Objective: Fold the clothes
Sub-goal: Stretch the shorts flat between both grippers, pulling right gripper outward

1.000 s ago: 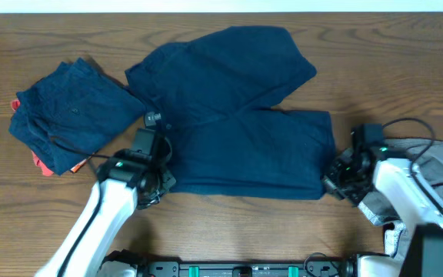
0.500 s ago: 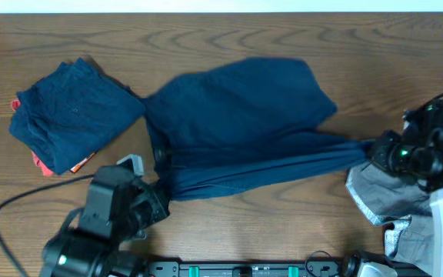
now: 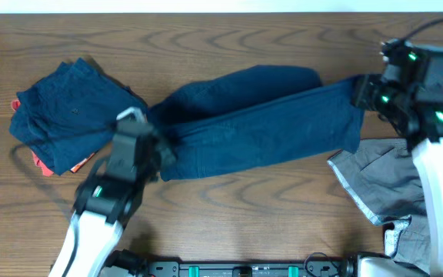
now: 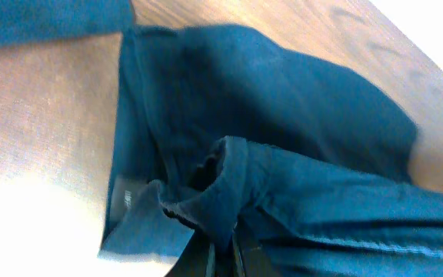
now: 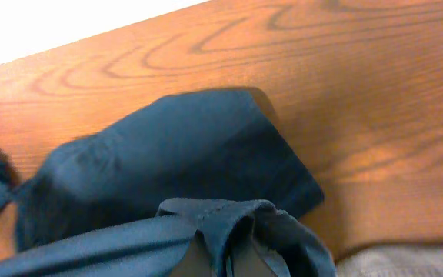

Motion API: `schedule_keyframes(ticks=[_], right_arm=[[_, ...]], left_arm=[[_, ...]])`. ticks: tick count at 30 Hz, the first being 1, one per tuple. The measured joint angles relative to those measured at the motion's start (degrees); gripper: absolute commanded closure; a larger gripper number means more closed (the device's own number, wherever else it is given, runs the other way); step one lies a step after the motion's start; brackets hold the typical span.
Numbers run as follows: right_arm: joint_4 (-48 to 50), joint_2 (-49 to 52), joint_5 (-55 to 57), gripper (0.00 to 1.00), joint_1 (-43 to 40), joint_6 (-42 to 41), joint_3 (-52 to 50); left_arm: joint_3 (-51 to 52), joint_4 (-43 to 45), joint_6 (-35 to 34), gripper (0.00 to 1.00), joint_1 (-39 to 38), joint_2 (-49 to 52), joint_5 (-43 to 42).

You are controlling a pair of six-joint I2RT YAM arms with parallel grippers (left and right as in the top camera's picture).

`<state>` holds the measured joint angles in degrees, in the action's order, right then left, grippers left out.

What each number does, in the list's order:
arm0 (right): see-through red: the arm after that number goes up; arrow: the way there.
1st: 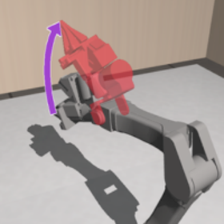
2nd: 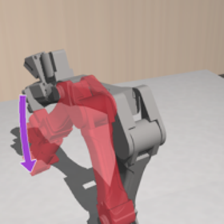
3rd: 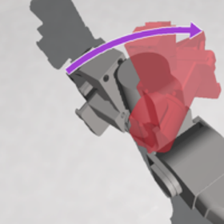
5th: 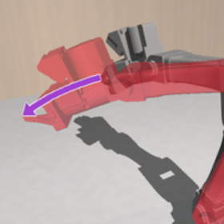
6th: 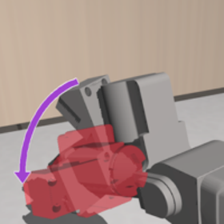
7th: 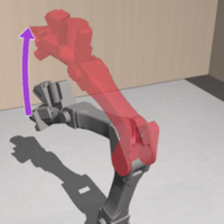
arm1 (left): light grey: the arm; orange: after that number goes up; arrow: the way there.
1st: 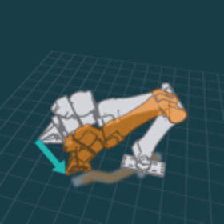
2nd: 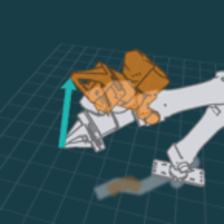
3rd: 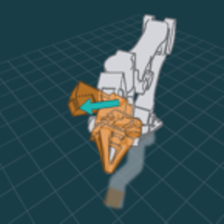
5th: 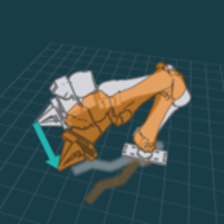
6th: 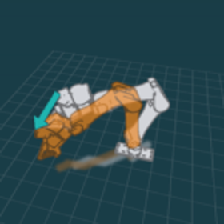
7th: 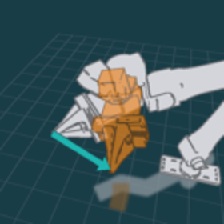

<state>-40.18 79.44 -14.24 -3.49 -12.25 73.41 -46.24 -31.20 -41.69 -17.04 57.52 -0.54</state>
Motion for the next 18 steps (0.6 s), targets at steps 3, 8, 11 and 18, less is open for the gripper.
schedule_keyframes(ticks=[3,8,11,18], right_arm=[[3.02,6.10,0.37,0.99,0.57,0.37,0.04],[10.58,16.22,0.74,0.99,2.78,0.79,0.04],[16.15,21.14,1.27,0.98,4.35,0.81,0.04],[27.02,28.22,1.86,0.41,7.56,1.01,0.04]], left_arm=[[0.00,6.91,0.00,0.94,2.01,8.70,0.74],[0.00,17.77,-0.02,0.94,5.75,19.89,1.27],[0.00,22.58,-0.04,0.94,7.04,25.24,1.95],[0.02,27.67,-1.62,0.63,9.03,32.59,3.08]])
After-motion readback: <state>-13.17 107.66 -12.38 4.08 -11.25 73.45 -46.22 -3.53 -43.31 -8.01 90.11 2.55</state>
